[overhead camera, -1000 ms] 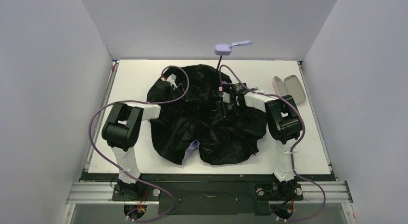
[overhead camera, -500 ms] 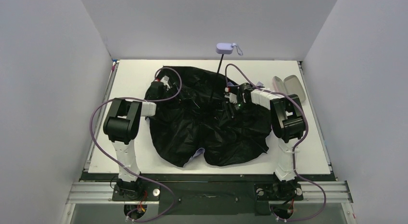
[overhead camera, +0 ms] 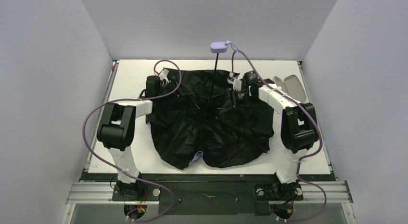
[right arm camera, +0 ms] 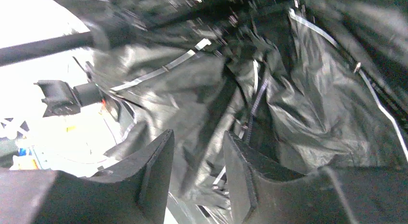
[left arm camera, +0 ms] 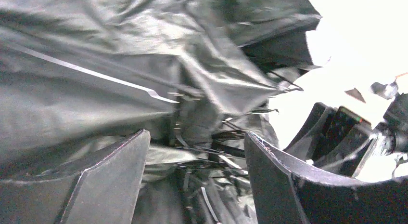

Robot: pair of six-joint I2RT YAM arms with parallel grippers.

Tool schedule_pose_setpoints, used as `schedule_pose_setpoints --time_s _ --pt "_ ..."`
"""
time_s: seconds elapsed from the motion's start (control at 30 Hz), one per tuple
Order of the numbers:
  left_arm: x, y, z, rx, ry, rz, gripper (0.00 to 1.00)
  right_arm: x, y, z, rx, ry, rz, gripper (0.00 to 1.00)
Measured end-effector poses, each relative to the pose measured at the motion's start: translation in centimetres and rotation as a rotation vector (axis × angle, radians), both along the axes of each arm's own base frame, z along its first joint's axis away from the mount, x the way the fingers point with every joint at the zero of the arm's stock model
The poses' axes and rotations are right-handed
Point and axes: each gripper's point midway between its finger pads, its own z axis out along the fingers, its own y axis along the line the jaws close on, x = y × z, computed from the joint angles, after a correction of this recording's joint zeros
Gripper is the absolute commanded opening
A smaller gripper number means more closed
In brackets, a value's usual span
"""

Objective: Open the umbrella

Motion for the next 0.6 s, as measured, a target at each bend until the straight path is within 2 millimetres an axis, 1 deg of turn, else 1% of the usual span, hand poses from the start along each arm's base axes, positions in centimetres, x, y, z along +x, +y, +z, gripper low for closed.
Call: schedule_pose_setpoints --time_s 0.1,0.17,0.23,0.3,0.37,0.43,0.5,0.6 --pt "-0.3 -0.6 3.6 -0.017 -0.072 -0.020 0.69 2.2 0.7 3.8 0.047 -0.098 -0.055 0.31" --pt "-0.6 -0.7 6.1 -0.024 -0.126 -0.030 0.67 3.9 0.7 6.1 0.073 -0.162 -0.107 0.28" --pt "-0.8 -0.9 8.2 -0.025 -0.173 -0.045 0.65 5.5 0.6 7.5 0.085 -0.204 -0.156 0.27" --pt "-1.0 -1.4 9.5 -0.024 -0.201 -0.064 0.62 6.9 0.5 8.0 0.085 -0.225 -0.200 0.27" --pt "-1.7 -2.4 9.8 -0.021 -0.208 -0.101 0.59 7.8 0.5 7.7 0.081 -0.219 -0.236 0.27" --pt "-2.6 -3.4 9.3 -0.016 -0.188 -0.142 0.56 8.6 0.7 6.8 0.077 -0.197 -0.269 0.27" --pt "-3.7 -4.4 8.5 -0.014 -0.157 -0.188 0.53 9.3 1.1 5.6 0.074 -0.168 -0.299 0.27" --pt "-5.0 -5.3 6.5 -0.002 -0.102 -0.259 0.50 10.0 1.8 3.9 0.071 -0.138 -0.321 0.27"
